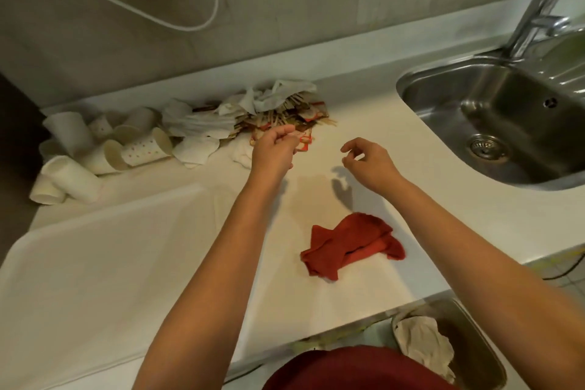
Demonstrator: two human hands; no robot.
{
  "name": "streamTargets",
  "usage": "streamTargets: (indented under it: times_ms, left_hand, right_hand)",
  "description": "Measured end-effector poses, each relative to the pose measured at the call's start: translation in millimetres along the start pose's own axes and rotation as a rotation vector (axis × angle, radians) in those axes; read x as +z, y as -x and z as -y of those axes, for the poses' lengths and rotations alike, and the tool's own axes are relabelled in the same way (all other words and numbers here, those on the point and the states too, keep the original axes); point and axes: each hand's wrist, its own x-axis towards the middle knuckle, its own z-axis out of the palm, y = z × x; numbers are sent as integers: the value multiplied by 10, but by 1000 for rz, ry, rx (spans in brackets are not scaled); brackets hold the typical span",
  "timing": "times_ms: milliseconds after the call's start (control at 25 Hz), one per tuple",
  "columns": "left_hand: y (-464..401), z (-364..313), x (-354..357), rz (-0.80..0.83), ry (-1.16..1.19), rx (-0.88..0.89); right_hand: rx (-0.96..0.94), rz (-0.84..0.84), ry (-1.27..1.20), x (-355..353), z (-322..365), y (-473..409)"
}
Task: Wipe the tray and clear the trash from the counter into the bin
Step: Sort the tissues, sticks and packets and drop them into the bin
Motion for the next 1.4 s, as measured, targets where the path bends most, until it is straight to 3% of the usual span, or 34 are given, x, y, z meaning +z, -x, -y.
streamTargets:
  times_ms: [280,480,880,1040,1160,1400]
  left_hand:
    - [-872,34,-459,-154,-92,32]
    - [-1487,-50,-738,-221,-449,101]
    - [-2486,-43,-930,-41,-879,153]
    - [-2637,52,-855,54,-1075,138]
    - [-2659,110,-815,35,-1210,242]
    - [-2687,107,-948,-146,-956,309]
  right_hand:
    - [-10,11,132,206,283,-705]
    - [-46,13,235,377,522,-1225]
    - [-73,47,426,828,710,-2270]
    - [-106,254,633,1005,723,-2523]
    - [-73,361,708,1136,689,-2642]
    - [-157,246,663,1384,699,-2707]
